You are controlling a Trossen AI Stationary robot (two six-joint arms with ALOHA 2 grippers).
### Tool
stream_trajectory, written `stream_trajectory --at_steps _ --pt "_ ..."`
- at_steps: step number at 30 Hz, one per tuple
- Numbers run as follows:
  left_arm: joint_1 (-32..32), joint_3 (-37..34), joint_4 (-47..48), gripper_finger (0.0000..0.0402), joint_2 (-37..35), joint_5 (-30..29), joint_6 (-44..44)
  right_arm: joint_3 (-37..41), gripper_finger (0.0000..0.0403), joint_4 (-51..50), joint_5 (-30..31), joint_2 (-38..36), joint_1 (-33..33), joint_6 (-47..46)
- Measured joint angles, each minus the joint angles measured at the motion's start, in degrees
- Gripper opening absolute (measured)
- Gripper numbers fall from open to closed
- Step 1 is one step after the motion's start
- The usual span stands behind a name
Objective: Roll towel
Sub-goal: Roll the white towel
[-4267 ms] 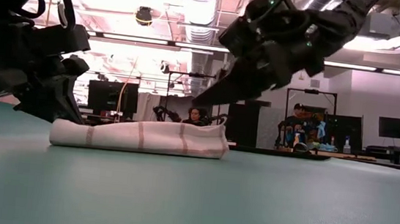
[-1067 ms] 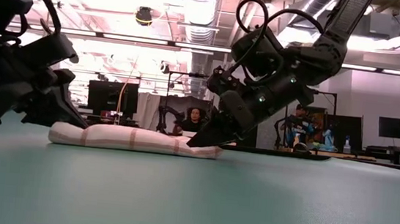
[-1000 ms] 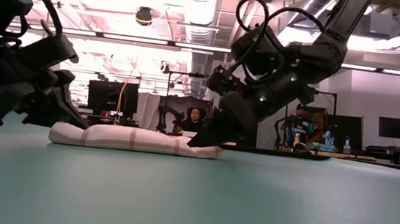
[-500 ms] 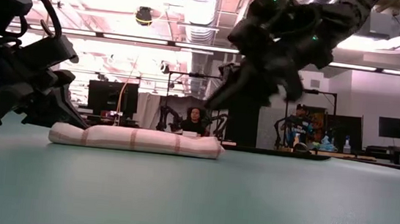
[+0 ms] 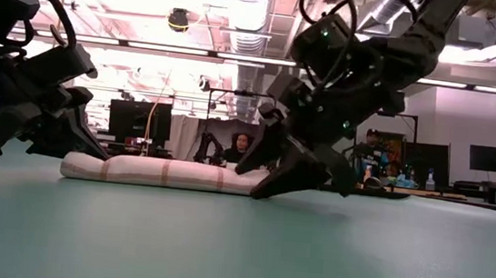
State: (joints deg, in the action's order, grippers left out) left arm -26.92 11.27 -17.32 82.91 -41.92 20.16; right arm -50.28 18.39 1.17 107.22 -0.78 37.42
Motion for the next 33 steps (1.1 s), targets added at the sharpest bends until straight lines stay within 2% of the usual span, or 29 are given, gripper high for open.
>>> stream_trajectory --at_steps 11,16,20,28,29,33 --pt "0.0 0.0 0.1 0.0 0.0 0.0 0.1 0.9 0.029 1.2 -1.7 3.3 -5.8 -6.1" --pt "0.0 0.0 0.1 0.0 0.0 0.0 0.0 0.9 0.0267 2.8 -2.1 7.4 -5.7 -9.0" --pt "0.0 0.0 0.2 0.0 0.0 -0.1 0.3 0.8 0.0215 4.4 -2.0 9.4 -5.2 -13.8" --pt "0.0 -0.1 -0.7 0.0 -0.3 0.7 0.5 0.8 0.0045 4.6 3.4 8.1 -3.5 -19.8" --pt "0.1 -0.2 -0.7 0.0 -0.7 1.4 0.6 0.8 0.0034 4.2 3.5 7.9 -3.3 -20.9" --pt "0.1 0.2 -0.2 0.0 -3.4 5.6 2.0 0.1 0.0034 0.7 0.9 7.2 -2.3 -28.5"
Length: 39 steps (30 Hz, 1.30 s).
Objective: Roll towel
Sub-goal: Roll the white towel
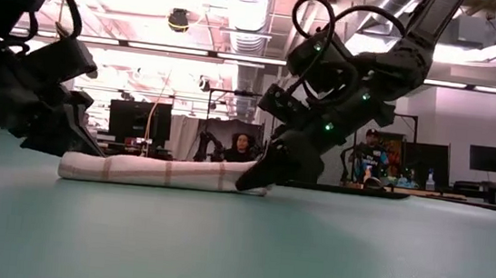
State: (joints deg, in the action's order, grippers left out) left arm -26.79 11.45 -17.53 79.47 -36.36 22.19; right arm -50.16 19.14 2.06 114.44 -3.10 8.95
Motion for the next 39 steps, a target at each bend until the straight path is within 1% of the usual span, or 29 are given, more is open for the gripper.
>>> stream_trajectory --at_steps 3,5,9,11,14,17,21,24,27,32,34,36,39 --pt "0.0 0.3 0.3 0.0 -2.5 4.0 1.3 -0.2 0.0034 -1.9 -1.7 -0.9 1.6 -6.5" --pt "0.0 0.9 0.5 0.0 -3.5 7.9 2.8 -0.1 0.0034 -3.8 -3.6 -2.1 3.2 -10.3" --pt "-0.1 1.8 0.5 0.0 -4.3 13.4 5.8 0.0 0.0034 -8.3 -10.0 -6.7 5.1 -20.9" --pt "-0.1 2.1 0.4 0.0 -4.3 15.3 7.0 0.1 0.0034 -10.6 -12.2 -8.7 5.4 -25.1" --pt "-0.1 2.9 0.2 0.0 -4.3 17.6 7.9 0.3 0.0034 -13.6 -13.6 -11.8 5.7 -32.1" --pt "-0.1 3.8 0.4 0.0 -4.3 20.5 8.5 0.3 0.0034 -13.9 -18.3 -14.3 5.2 -39.1" --pt "-0.2 4.5 1.1 0.0 -4.3 22.6 8.6 0.2 0.0034 -16.0 -18.9 -16.1 3.6 -43.9" --pt "-0.2 5.7 0.5 0.0 -4.3 22.2 8.5 0.2 0.0034 -19.2 -18.8 -14.7 1.8 -46.8" --pt "-0.4 6.9 0.7 0.0 -4.4 21.5 8.5 0.0 0.0034 -20.5 -19.3 -12.3 0.7 -47.1" --pt "-1.7 10.2 0.4 0.0 -4.4 21.3 7.9 0.0 0.0034 -17.2 -21.6 -7.6 0.3 -48.6" --pt "-2.9 12.4 0.8 0.0 -4.4 20.7 5.7 -0.1 0.0034 -15.2 -22.2 -6.7 0.3 -49.2" --pt "-4.2 15.5 3.6 0.0 -4.4 18.8 2.0 -0.1 0.0034 -14.1 -22.2 -6.6 0.4 -49.5" --pt "-5.4 19.2 12.6 0.0 -3.5 13.9 -3.6 0.0 0.0034 -12.9 -22.2 -6.6 0.4 -49.5"
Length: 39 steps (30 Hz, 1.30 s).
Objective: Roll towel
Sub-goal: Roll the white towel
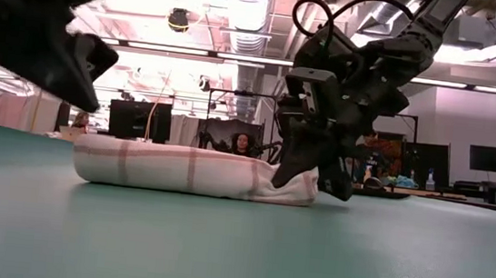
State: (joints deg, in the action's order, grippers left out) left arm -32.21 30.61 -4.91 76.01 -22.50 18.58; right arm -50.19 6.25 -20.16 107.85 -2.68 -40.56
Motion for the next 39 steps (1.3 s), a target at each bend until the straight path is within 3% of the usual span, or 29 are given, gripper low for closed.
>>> stream_trajectory --at_steps 7,11,30,39 --pt "-0.4 0.8 4.0 0.0 8.6 -0.8 -2.3 0.0 0.0034 0.1 0.8 0.0 0.7 0.5" --pt "-0.4 0.8 3.8 0.0 11.6 -6.5 -3.2 0.0 0.0034 0.2 1.3 0.1 1.0 0.6" --pt "0.4 0.9 4.6 0.0 8.2 -17.8 -13.7 0.0 0.0038 0.2 1.9 0.1 1.0 1.6" --pt "7.0 -0.1 3.4 0.0 7.5 -13.7 -18.7 0.0 0.0039 0.6 2.0 0.1 1.0 2.0"
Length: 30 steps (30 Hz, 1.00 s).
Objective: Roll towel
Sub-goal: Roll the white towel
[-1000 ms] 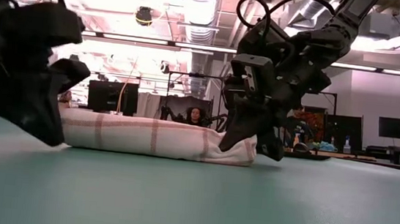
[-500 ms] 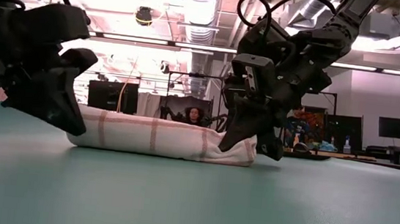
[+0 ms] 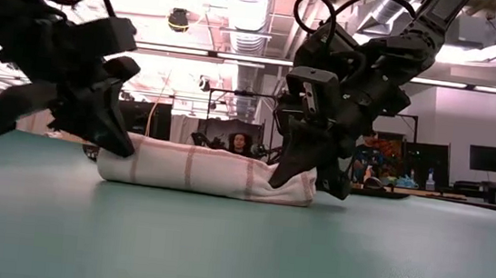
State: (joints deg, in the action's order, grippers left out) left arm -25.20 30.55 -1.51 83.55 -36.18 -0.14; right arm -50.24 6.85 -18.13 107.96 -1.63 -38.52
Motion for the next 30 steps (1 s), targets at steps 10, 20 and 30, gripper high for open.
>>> stream_trajectory --at_steps 10,20,30 --pt "4.2 0.0 -4.5 0.0 -0.4 0.2 -10.1 0.0 0.0039 -0.2 0.0 0.0 0.0 0.5" --pt "10.3 0.0 -3.7 0.0 -0.4 4.2 -10.4 0.0 0.004 -0.2 0.1 0.0 0.0 1.0" --pt "17.9 -1.7 -2.9 0.0 -0.4 13.6 -6.3 0.1 0.004 0.0 3.1 0.0 0.3 2.7"
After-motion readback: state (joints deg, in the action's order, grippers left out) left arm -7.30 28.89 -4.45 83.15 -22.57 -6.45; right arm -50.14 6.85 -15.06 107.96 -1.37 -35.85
